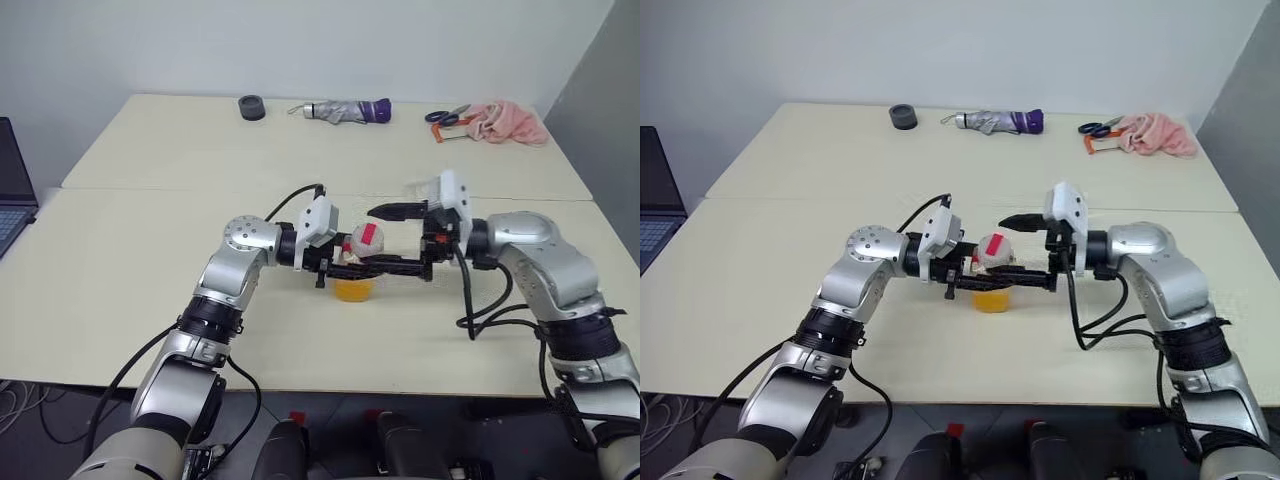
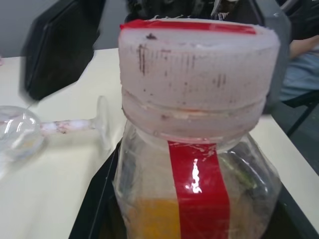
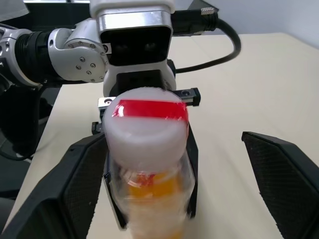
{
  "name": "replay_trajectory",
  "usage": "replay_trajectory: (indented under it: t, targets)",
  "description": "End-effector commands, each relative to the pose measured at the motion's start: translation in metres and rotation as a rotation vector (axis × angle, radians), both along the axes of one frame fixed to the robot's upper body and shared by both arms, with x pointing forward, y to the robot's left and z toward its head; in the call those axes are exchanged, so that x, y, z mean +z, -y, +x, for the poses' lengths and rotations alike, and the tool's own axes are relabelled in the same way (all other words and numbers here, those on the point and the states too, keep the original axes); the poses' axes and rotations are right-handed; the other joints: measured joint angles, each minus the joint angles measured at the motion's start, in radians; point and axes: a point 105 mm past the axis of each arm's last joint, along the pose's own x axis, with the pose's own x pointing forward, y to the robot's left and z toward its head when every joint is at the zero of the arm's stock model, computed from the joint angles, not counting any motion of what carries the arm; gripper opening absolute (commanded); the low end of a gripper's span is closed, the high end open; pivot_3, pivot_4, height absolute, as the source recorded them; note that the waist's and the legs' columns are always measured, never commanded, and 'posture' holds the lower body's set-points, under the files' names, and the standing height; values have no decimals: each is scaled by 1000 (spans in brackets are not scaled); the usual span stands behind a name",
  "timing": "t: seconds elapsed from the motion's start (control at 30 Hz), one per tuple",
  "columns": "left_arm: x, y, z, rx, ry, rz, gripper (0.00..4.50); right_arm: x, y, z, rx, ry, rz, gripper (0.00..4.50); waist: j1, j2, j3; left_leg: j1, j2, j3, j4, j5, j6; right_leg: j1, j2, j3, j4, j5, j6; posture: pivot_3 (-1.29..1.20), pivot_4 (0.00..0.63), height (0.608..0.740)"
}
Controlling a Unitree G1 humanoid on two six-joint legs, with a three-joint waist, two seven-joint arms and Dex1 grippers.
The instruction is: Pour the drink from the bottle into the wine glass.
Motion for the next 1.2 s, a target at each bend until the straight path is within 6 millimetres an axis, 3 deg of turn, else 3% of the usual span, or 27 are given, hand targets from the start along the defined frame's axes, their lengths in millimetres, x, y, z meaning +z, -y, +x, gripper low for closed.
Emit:
replay_trajectory:
  t: [0.03,0.2,0.4,0.57,0.83,1.2]
  targets:
    - [17,1,-3,-14,44,-55,1766,13,10,-15,-57,55,36,4500,0,0,0,0,0,1,0,0,0,0,0,0,0,0,0,0,150,740]
    - [20,-1,-1,-20,23,-70,1766,17,-5,-41,-130,95,120,4500,-4,0,0,0,-1,1,0,0,0,0,1,1,1,0,0,0,150,740]
    - [16,0,2,-23,29,-61,1766,31,-28,-35,-247,187,212,4500,-10,0,0,2,1,0,0,0,0,0,4,1,2,-1,1,0,150,740]
    - [15,2,4,-28,32,-59,1765,29,-35,-30,-258,218,185,4500,-3,0,0,1,0,0,1,0,0,0,4,1,1,0,0,0,150,740]
    - [17,3,6,-29,39,-71,1765,23,-31,-20,-322,246,162,4500,-2,0,0,1,0,0,0,0,0,0,4,1,1,0,0,0,150,740]
    - [17,2,3,-25,30,-93,1765,20,-5,0,-487,220,186,4500,-2,0,0,1,0,0,0,0,0,0,4,1,1,0,0,0,150,740]
